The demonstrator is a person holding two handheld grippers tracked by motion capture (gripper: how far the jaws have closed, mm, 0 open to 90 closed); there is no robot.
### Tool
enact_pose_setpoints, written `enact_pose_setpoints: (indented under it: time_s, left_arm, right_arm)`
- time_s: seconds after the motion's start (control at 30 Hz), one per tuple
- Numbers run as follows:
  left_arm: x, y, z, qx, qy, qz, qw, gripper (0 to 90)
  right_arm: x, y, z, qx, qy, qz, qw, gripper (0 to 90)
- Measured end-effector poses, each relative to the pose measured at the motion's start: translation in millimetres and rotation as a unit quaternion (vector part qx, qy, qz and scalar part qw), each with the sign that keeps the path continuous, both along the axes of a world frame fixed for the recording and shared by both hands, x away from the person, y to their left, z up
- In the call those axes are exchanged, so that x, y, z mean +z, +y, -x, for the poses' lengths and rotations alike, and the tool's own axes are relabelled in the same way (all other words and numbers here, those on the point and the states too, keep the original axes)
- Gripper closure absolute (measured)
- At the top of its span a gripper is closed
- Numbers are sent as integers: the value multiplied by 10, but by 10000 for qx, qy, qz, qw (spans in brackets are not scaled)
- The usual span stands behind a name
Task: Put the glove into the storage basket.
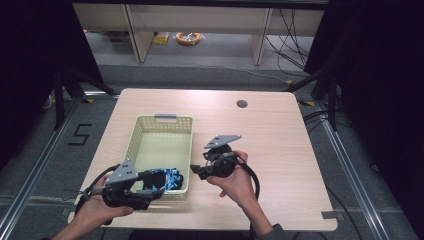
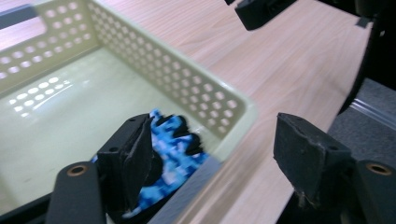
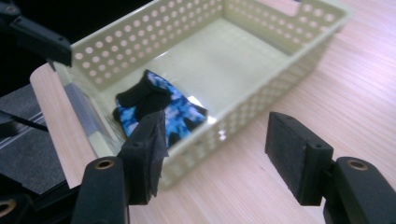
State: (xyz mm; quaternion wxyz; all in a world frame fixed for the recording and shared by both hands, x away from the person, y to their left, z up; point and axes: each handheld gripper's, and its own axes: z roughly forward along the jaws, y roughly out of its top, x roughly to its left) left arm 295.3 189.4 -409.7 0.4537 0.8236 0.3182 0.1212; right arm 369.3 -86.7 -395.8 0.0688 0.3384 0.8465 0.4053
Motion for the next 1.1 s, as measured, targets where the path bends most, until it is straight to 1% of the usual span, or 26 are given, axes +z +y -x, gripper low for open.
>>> enact_pose_setpoints:
  time_s: [0.07, 0.1, 0.13, 0.17, 0.2, 0.27, 0.3, 0.33, 0.37, 0.4, 0.47, 0.6, 0.67, 0.7, 0.73, 0.77, 0.8, 0.83, 0.87, 0.9, 0.93, 0.97, 1.0, 1.03, 1.07, 1.1]
  left_arm:
    - [-5, -86, 33, -20, -70, 49, 10000, 268]
    - [-10, -127, 48, -48, -120, -9, 9999, 263]
    - [-20, -166, 59, -116, -130, 3, 9998, 257]
    - [-31, -221, 77, -133, -54, 98, 9998, 255]
    - [-29, -252, 91, -148, -51, 53, 9999, 249]
    - [-38, -304, 107, -246, -72, 107, 9996, 247]
    - [-40, -332, 117, -257, -115, 75, 9996, 244]
    - [-38, -344, 112, -331, -138, 20, 9994, 241]
    - [-42, -385, 132, -310, -40, 87, 9995, 235]
    - [-50, -405, 138, -348, -49, 105, 9993, 224]
    - [-57, -436, 152, -423, 27, 139, 9990, 208]
    - [-93, -503, 179, -482, -33, 169, 9987, 202]
    - [-117, -534, 195, -501, 56, 223, 9985, 202]
    - [-132, -541, 194, -544, 39, 236, 9982, 203]
    - [-146, -557, 210, -501, 17, 273, 9984, 205]
    - [-151, -566, 220, -486, 56, 275, 9984, 205]
    - [-168, -578, 228, -535, 32, 284, 9982, 206]
    - [-172, -579, 233, -532, 37, 224, 9983, 207]
    - [-187, -580, 226, -624, -9, 193, 9979, 207]
    - [-204, -593, 242, -579, 44, 233, 9980, 207]
    - [-215, -604, 245, -630, 53, 278, 9976, 206]
    - [-223, -612, 254, -632, 83, 291, 9975, 205]
    - [-236, -622, 259, -656, 99, 318, 9973, 203]
    - [-232, -632, 269, -676, 76, 259, 9973, 203]
    - [-241, -645, 277, -668, 63, 290, 9973, 201]
    - [-247, -649, 271, -803, -30, 223, 9965, 198]
  right_arm:
    - [4, -146, 34, -153, -10, -83, 9998, 390]
    - [-7, -213, 33, -153, -142, -55, 9998, 387]
    - [-11, -267, 54, -223, -86, -91, 9997, 382]
    - [-36, -310, 67, -297, -155, -113, 9994, 380]
    - [-36, -383, 86, -290, -109, -52, 9995, 378]
    - [-58, -461, 113, -356, -115, -113, 9992, 377]
    - [-72, -505, 117, -341, -145, -185, 9991, 377]
    - [-73, -548, 140, -445, -110, -139, 9989, 377]
    - [-78, -574, 153, -484, -79, -182, 9986, 376]
    - [-94, -609, 170, -518, -51, -245, 9983, 376]
    - [-117, -678, 182, -527, -156, -276, 9981, 376]
    - [-138, -761, 227, -572, -158, -387, 9975, 374]
    - [-152, -793, 255, -632, -92, -412, 9971, 371]
    - [-154, -807, 266, -637, -67, -412, 9971, 371]
    - [-165, -830, 265, -678, -180, -401, 9967, 369]
    - [-171, -842, 272, -653, -149, -479, 9966, 367]
    - [-176, -858, 277, -671, -194, -420, 9967, 366]
    - [-173, -865, 310, -734, -59, -462, 9962, 364]
    - [-195, -879, 296, -631, -172, -489, 9967, 361]
    - [-194, -879, 329, -705, -15, -540, 9960, 358]
    - [-213, -900, 325, -636, -145, -534, 9964, 356]
    - [-210, -918, 340, -673, -128, -493, 9964, 352]
    - [-215, -918, 350, -659, -82, -560, 9962, 349]
    - [-221, -929, 366, -702, -40, -596, 9957, 347]
    - [-235, -955, 355, -651, -195, -551, 9962, 344]
    - [-240, -959, 366, -632, -98, -598, 9962, 342]
